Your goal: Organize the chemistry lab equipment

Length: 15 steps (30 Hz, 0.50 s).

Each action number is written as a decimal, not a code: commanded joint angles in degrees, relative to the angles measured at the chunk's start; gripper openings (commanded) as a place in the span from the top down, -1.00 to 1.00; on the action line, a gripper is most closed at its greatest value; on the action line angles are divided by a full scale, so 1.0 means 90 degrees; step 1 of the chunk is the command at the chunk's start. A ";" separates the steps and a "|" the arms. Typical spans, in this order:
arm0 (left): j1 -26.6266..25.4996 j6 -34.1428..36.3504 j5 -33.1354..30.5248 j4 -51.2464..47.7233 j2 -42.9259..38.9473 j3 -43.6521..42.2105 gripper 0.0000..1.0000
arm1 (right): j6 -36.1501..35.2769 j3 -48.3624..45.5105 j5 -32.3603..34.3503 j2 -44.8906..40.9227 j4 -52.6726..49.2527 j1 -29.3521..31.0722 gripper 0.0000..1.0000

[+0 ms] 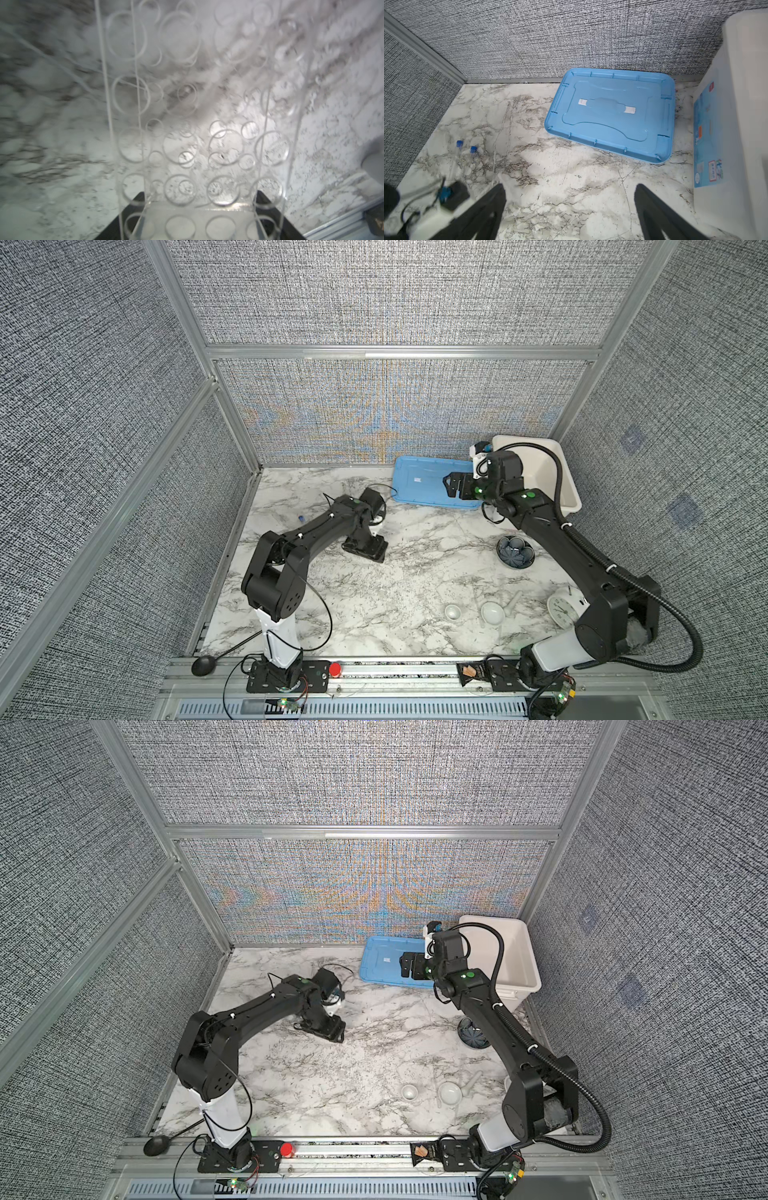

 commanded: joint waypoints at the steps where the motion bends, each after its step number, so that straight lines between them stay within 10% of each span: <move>1: -0.0382 0.0028 0.0117 0.0362 -0.0273 -0.0430 -0.41 | 0.0182 0.0162 -0.0172 -0.0035 -0.0207 -0.0206 -0.98; 15: -0.1474 0.1786 0.0258 0.0417 -0.0143 -0.0858 -0.37 | 0.0513 -0.0306 -0.0274 -0.0384 -0.0128 -0.0491 -0.98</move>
